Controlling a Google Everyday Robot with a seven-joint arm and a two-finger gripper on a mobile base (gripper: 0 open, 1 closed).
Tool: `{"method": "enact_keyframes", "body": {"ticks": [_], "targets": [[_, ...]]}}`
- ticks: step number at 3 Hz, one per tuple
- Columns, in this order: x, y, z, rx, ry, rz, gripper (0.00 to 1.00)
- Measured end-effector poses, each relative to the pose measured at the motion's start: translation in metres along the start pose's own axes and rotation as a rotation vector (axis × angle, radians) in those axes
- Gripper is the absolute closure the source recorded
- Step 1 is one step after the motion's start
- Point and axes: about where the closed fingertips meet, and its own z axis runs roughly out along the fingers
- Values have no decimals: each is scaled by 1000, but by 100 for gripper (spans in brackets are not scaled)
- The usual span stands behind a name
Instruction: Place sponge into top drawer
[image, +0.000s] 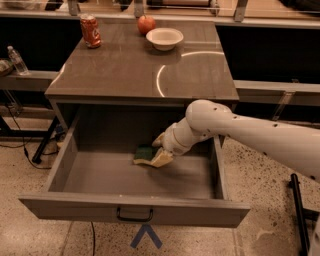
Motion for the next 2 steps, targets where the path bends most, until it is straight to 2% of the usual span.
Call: {"method": "enact_keyframes", "body": {"ticks": [1,2], "targets": [[14,7,-24,35,26,61,0],[28,8,-56,96,40,152,0]]}}
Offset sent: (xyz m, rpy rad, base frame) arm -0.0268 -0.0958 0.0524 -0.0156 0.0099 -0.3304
